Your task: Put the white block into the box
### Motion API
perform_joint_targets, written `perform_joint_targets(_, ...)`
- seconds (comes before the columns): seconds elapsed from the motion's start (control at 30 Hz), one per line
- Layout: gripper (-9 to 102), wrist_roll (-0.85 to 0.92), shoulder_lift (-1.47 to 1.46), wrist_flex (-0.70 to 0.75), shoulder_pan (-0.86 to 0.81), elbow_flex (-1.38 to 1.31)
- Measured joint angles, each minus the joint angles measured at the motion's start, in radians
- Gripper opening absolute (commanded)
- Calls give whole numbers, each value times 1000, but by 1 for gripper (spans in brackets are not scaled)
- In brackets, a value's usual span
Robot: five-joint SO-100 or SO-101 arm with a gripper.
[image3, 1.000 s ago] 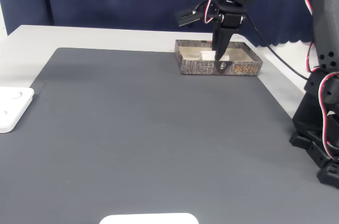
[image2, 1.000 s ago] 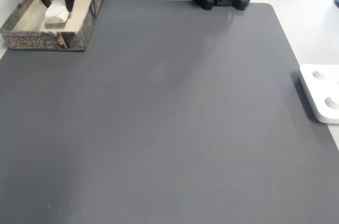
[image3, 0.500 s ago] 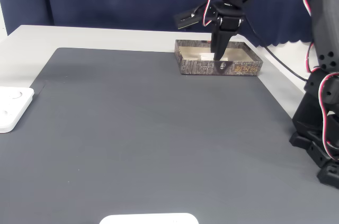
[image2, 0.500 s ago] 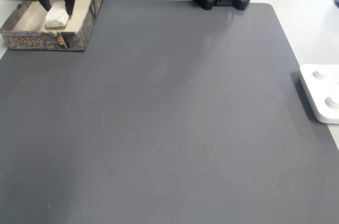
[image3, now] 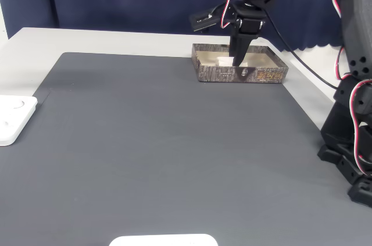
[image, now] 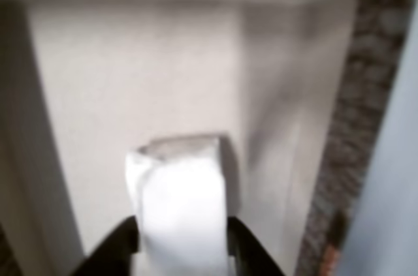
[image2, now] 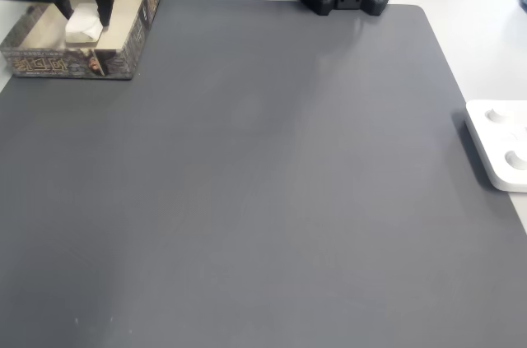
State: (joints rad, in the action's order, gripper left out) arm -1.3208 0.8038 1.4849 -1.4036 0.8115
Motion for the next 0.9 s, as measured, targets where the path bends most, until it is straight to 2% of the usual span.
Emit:
perform_joint_targets(0.17, 34, 0, 0, -15, 0, 0)
perform_joint_targets(0.4, 38, -54, 0, -21, 0, 0)
perform_joint_targets(0.57, 38, -72, 3, -23, 2, 0)
perform_joint_targets(0.9, 31, -71, 135, 25, 20, 0)
